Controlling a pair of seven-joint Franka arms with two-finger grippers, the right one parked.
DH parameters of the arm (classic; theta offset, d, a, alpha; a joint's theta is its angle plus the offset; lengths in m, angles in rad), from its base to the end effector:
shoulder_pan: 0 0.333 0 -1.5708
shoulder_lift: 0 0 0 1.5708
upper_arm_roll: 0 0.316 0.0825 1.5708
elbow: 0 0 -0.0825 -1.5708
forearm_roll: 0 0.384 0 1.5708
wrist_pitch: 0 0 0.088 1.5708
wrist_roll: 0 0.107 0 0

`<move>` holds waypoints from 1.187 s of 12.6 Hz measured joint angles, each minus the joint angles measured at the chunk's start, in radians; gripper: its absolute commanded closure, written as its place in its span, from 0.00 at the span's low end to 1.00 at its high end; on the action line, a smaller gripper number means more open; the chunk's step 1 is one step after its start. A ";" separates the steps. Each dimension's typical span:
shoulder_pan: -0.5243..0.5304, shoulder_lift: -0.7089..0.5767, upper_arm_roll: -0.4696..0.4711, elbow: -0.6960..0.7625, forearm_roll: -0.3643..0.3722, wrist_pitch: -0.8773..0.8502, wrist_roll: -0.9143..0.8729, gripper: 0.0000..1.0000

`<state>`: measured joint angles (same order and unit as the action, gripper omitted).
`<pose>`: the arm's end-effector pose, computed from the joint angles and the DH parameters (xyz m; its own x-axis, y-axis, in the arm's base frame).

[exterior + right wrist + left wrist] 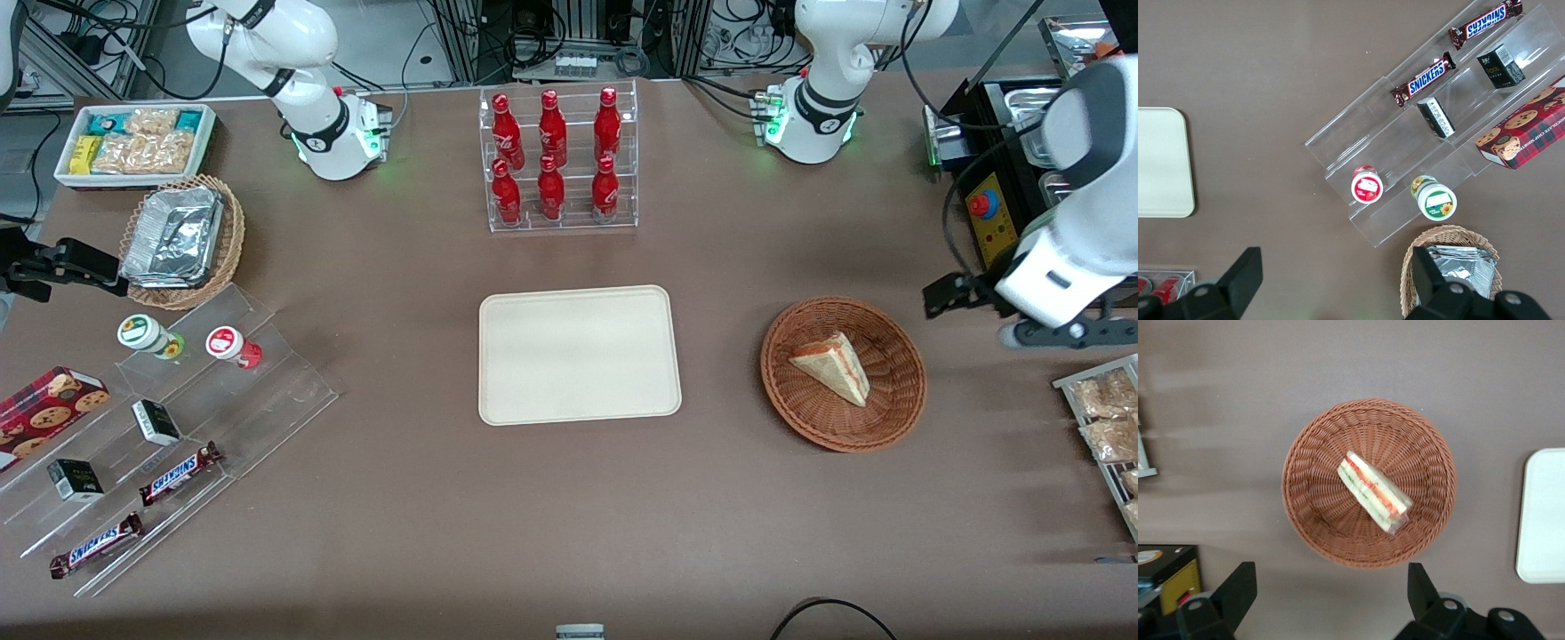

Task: Place sandwich from basket to tray
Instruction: 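Move the open left gripper down over the wrapped sandwich in the basket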

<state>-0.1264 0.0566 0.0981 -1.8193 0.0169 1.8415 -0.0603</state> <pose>0.5753 -0.0159 0.4974 0.9991 0.0275 -0.0328 0.0267 -0.9994 -0.0237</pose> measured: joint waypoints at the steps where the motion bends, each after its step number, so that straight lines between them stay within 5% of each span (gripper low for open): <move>1: -0.005 0.001 -0.003 -0.043 0.000 0.050 -0.045 0.00; 8: -0.047 0.003 -0.012 -0.338 -0.009 0.402 -0.377 0.00; 15: -0.095 0.046 -0.016 -0.377 -0.012 0.523 -0.694 0.00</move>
<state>-0.2215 0.1031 0.0825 -2.1960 0.0046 2.3647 -0.7544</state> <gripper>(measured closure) 0.000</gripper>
